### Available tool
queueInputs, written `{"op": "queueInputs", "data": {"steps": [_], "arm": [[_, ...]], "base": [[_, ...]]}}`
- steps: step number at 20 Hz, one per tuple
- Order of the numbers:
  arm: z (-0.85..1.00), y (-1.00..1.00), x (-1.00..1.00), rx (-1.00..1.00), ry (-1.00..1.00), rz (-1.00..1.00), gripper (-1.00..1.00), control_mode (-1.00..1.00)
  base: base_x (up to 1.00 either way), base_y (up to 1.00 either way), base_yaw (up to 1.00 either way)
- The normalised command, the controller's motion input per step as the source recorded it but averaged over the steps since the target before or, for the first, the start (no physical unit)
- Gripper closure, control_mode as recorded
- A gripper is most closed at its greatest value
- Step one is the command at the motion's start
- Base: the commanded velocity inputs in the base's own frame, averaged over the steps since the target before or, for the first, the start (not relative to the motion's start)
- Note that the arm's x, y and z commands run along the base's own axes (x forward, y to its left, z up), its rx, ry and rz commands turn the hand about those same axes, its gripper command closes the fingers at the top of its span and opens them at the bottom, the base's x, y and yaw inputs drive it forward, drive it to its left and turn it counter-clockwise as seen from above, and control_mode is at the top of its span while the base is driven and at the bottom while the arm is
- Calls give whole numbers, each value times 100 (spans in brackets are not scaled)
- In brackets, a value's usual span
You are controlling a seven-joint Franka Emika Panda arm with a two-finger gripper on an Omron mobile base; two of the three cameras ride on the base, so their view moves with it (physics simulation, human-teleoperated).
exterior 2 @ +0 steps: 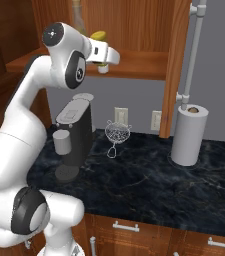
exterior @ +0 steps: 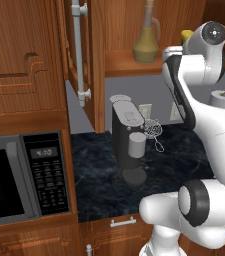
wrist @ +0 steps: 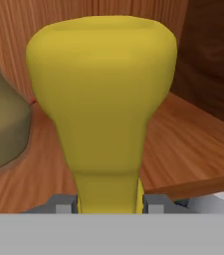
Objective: Pick the mustard and oil and vinegar bottle from the counter and place them in the cabinet.
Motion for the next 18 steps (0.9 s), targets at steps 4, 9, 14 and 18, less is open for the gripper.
{"op": "queueInputs", "data": {"steps": [4,9,14,18], "arm": [[-6,0,36,0,0,0,100,-100],[-12,0,28,0,0,0,100,-100],[-29,0,27,0,0,1,100,-100],[-45,0,22,0,1,2,100,-100]], "base": [[0,0,0],[0,0,0],[0,0,0],[0,0,0]]}}
